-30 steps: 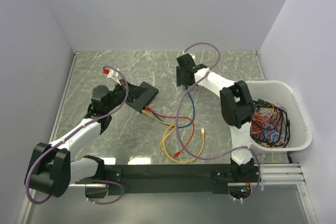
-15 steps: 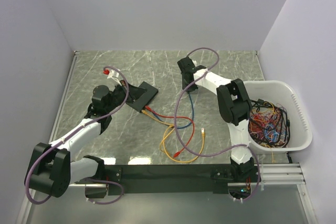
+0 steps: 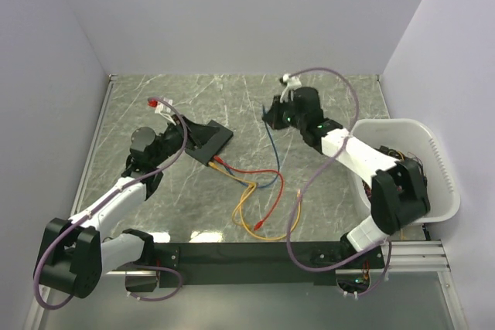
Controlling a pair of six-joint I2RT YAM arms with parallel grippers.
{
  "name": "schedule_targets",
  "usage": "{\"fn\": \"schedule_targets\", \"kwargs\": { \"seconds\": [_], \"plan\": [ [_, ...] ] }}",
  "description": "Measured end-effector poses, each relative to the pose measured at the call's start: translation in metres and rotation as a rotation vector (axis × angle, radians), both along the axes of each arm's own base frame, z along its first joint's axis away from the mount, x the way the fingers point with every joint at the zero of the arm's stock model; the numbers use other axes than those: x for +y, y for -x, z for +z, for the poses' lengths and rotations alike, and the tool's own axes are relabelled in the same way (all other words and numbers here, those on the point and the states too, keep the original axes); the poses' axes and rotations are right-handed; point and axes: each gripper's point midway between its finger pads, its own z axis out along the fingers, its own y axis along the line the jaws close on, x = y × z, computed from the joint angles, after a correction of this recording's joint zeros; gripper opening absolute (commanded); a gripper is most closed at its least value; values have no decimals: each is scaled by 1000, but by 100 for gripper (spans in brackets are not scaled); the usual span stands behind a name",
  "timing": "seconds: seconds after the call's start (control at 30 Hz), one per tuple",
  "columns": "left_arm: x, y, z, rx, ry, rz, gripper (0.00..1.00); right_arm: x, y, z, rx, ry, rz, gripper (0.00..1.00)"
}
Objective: Insert the plug into the switch port
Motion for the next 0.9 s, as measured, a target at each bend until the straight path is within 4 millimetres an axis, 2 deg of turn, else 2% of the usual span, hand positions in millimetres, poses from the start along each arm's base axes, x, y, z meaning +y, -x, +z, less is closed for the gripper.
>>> {"fn": "schedule_targets", "kwargs": {
  "seconds": [0.07, 0.13, 0.17, 0.23, 0.33, 0.47, 0.6, 0.9],
  "plan": [
    [-2, 3, 9, -25, 25, -19, 59, 27, 6, 60, -133, -139, 150, 0],
    [-4, 5, 20, -58, 49, -37, 56, 52, 19, 107, -225, -252, 314, 0],
    [-5, 7, 25, -72, 63, -45, 51, 62, 27, 123, -251, -299, 395, 0],
    [-6, 10, 36, -105, 88, -60, 51, 76, 47, 140, -268, -370, 534, 0],
    [-7, 17, 53, -158, 118, -82, 53, 86, 73, 149, -245, -451, 678, 0],
    [-7, 24, 67, -214, 137, -102, 62, 91, 99, 157, -214, -540, 810, 0],
    [-6, 26, 73, -239, 135, -101, 64, 96, 112, 163, -189, -600, 895, 0],
    [-9, 18, 87, -283, 145, -106, 58, 108, 131, 156, -125, -638, 992, 0]
  ]
}}
